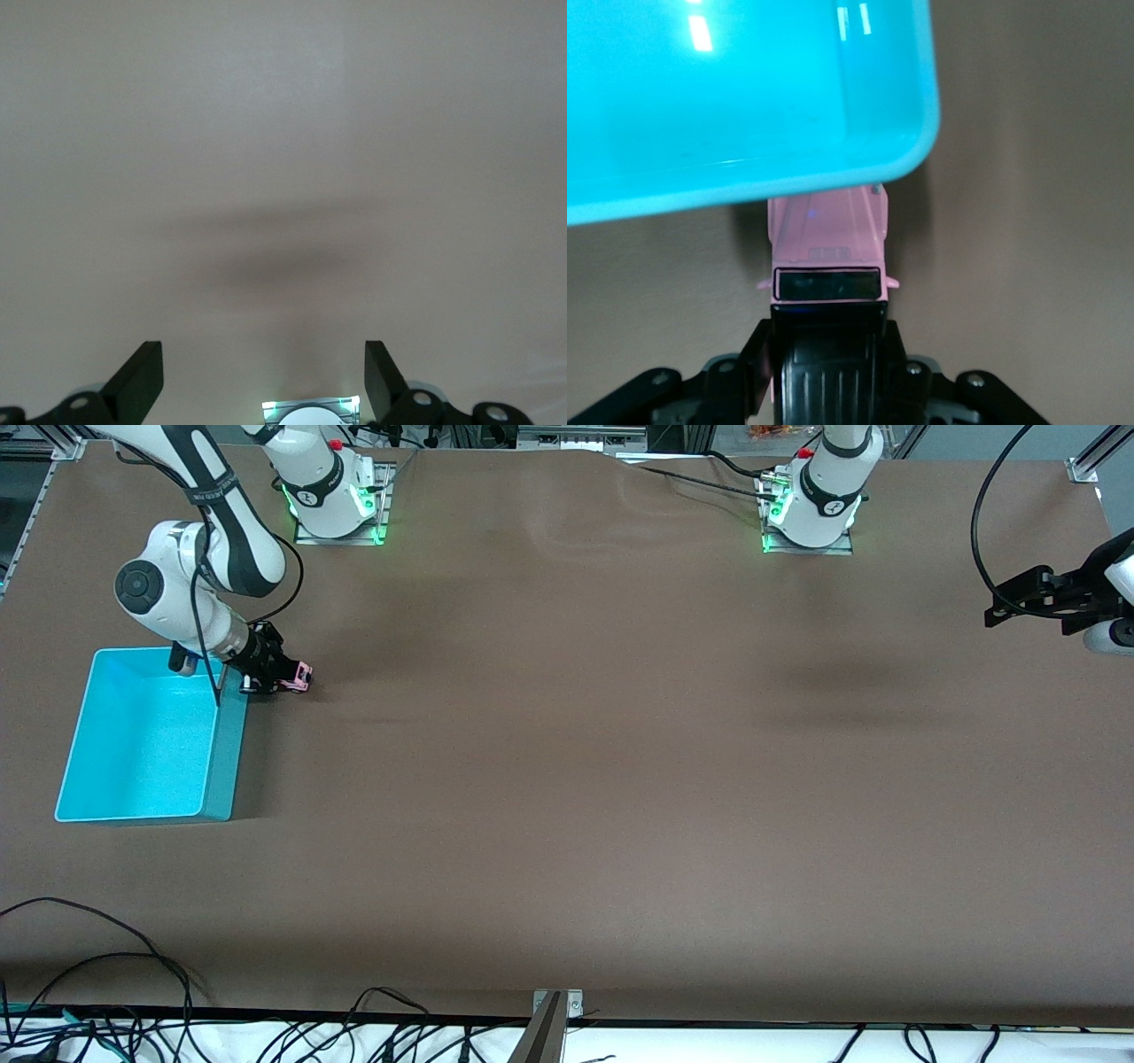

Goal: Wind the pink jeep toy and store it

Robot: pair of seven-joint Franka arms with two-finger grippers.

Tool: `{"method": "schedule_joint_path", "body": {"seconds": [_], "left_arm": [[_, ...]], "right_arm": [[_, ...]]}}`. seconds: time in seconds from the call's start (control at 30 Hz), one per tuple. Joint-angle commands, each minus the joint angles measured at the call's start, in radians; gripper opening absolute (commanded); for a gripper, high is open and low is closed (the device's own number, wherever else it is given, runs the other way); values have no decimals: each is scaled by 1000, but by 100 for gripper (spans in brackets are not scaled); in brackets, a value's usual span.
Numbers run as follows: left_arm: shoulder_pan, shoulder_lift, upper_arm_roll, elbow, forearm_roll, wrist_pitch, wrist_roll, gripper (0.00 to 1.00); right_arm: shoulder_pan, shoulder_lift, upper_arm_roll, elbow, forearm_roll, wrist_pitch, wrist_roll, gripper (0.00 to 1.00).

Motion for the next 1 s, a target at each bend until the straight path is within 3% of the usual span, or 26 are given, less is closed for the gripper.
{"method": "schedule_joint_path", "body": {"seconds": [0.0, 0.23, 0.5, 0.63, 0.73, 0.97], "left_arm": [[13, 19, -5, 39, 17, -25, -4, 100], [19, 19, -5, 39, 12, -24, -10, 100], [45, 19, -5, 41, 6, -21, -7, 100], [45, 23, -5, 41, 6, -14, -9, 100], [45, 33, -5, 41, 6, -4, -9, 100], [51, 38, -5, 35, -21, 35, -10, 100]], "right_arm": [[-12, -101, 19, 26, 16, -97, 3, 30], [-10, -149, 81, 101, 17, -216, 68, 30], [-10, -149, 86, 216, 17, -330, 95, 30], [-16, -149, 82, 259, 0, -371, 6, 30], [-35, -149, 66, 276, -9, -385, -92, 30], [-74, -120, -39, 329, -101, -407, -308, 30]]}}
